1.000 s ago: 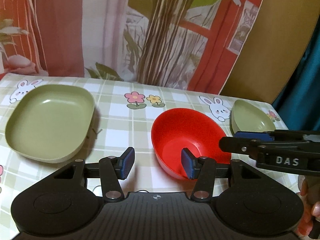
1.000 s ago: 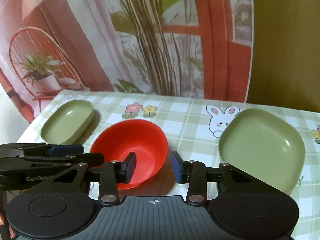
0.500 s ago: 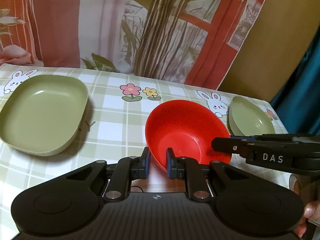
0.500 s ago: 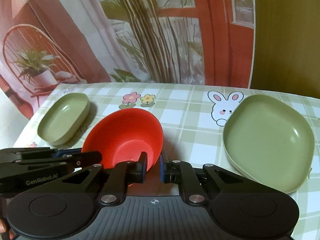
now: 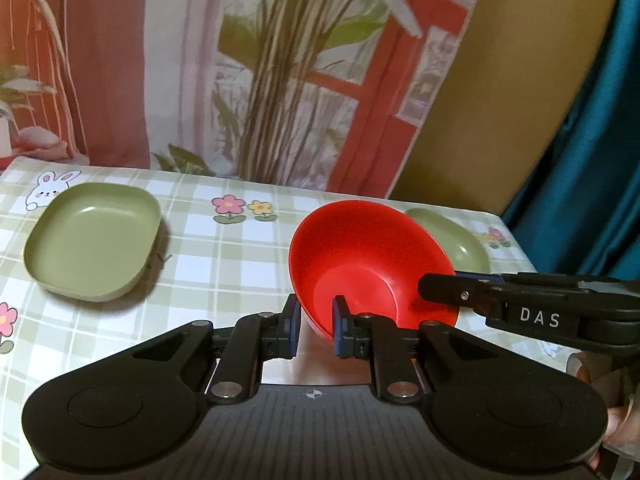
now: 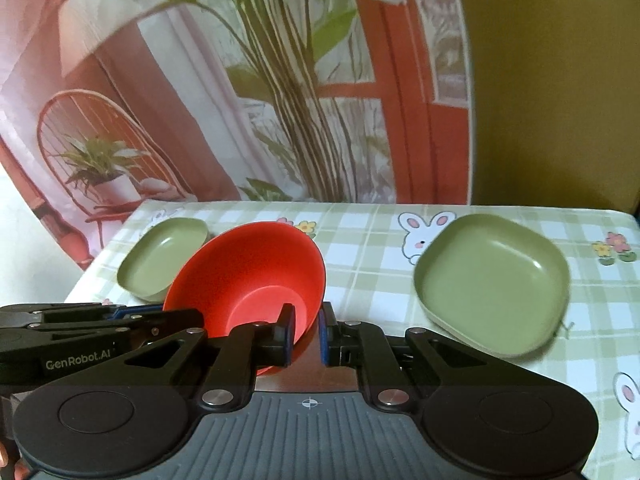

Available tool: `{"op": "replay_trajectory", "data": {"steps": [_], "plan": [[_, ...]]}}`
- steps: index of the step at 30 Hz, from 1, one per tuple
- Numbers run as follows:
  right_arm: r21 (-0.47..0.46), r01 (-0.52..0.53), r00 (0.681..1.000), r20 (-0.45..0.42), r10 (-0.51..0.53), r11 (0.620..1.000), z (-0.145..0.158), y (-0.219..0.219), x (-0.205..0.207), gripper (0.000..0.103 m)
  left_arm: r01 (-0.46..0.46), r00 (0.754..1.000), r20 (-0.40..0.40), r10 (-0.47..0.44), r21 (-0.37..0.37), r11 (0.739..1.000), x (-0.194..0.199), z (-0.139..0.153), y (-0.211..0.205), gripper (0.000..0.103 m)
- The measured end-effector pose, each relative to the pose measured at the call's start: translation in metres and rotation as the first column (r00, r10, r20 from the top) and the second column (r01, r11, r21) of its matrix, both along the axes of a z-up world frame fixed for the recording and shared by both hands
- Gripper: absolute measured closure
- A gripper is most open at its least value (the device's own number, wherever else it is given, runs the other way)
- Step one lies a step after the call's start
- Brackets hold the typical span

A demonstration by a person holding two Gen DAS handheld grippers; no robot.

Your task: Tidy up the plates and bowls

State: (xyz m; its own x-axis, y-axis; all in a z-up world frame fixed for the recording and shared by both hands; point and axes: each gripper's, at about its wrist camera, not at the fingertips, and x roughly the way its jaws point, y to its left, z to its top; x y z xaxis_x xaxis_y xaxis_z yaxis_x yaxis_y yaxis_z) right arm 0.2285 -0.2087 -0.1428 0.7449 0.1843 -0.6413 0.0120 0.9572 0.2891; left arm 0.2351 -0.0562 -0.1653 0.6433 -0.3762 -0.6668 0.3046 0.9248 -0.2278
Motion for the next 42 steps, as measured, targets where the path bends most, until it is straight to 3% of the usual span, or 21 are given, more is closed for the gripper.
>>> {"op": "replay_trajectory", "data": {"steps": [8,18,30,42], "plan": [[-0.001,0.028,0.999,0.023,-0.028,1.0,0.012,-0.012,-0.057,0.092,0.06,0.998,-0.001,-0.06,-0.004,0.998,-0.043,0.008,-0.015,0.084],[0.013,0.089,0.996,-0.003,-0.089,0.996,0.003,-0.033,-0.114,0.092,0.171,0.985,-0.034,-0.171,0.0,0.985,-0.077,0.004,-0.034,0.084],[0.045,0.137,0.989,-0.054,-0.134,0.99,-0.023,-0.041,-0.131,0.091,0.216,0.974,-0.076,-0.214,0.007,0.976,-0.082,-0.01,-0.039,0.084],[0.037,0.111,0.99,-0.094,-0.107,0.993,-0.037,-0.033,-0.128,0.09,0.211,0.974,-0.09,-0.207,0.038,0.977,-0.085,-0.021,-0.038,0.079]]}}
